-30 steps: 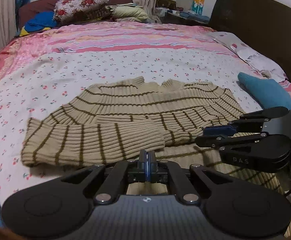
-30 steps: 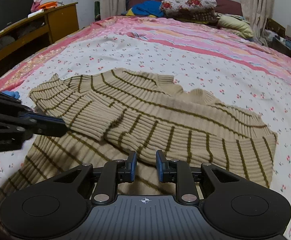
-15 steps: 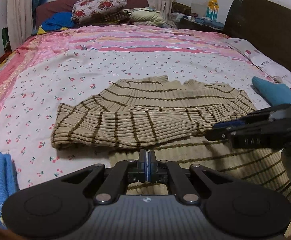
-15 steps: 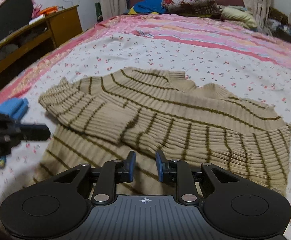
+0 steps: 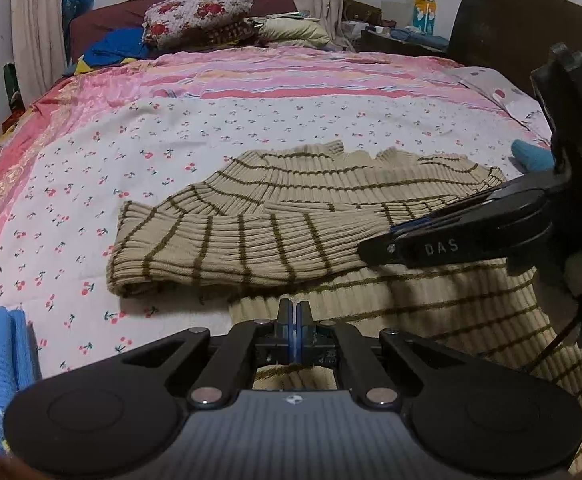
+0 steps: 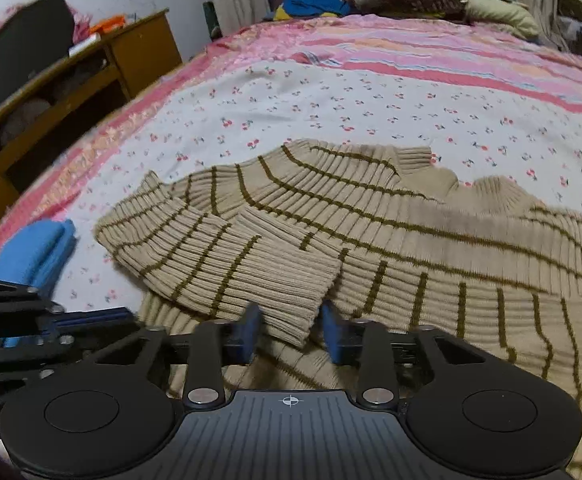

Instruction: Fold small clothes

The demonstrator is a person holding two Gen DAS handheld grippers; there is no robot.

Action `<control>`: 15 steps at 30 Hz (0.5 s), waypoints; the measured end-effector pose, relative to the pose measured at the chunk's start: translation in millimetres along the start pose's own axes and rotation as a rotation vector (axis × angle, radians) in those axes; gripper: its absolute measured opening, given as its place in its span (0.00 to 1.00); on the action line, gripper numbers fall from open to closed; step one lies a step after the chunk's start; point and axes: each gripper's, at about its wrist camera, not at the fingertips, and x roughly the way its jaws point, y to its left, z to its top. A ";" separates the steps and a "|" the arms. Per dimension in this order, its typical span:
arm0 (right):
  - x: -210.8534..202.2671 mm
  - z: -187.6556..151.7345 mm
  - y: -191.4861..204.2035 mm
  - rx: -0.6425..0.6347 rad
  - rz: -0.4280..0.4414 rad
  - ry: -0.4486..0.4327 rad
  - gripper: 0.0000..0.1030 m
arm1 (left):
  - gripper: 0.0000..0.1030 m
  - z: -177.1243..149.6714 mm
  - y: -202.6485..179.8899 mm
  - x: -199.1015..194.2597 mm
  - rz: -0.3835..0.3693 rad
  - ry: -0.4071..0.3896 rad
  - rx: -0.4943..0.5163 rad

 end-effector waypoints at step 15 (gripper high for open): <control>-95.1 17.7 -66.4 -0.001 -0.103 -0.174 0.03 | 0.10 35.2 -28.9 -8.5 -0.031 -0.075 0.050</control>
